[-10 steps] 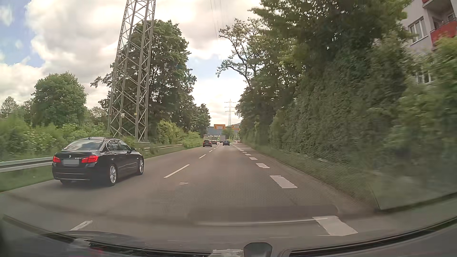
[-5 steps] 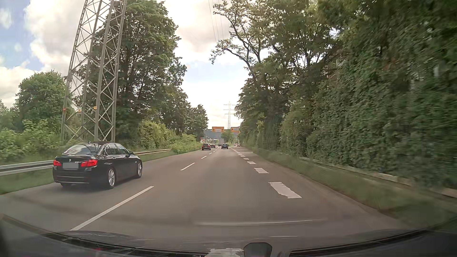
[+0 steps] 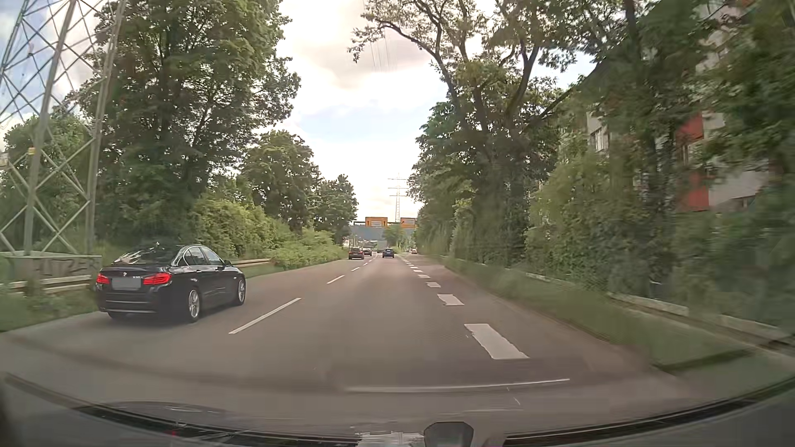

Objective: Follow the waypoints while adhering to traffic rules and regulations

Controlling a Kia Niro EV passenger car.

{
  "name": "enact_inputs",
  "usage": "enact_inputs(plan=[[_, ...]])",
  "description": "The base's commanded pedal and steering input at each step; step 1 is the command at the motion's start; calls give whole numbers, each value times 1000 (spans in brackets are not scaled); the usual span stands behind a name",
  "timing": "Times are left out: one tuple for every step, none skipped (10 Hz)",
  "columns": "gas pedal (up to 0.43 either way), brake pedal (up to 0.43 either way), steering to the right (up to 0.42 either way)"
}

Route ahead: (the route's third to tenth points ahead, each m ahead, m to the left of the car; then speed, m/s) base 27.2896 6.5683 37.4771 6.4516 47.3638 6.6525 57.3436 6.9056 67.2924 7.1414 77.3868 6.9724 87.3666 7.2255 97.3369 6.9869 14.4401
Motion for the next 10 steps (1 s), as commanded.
enact_inputs(plan=[[67, 0, 3], [67, 0, 3], [67, 0, 3], [67, 0, 3], [67, 0, 3], [67, 0, 3], [67, 0, 3], [67, 0, 3], [79, 0, 3], [79, 0, 3]])
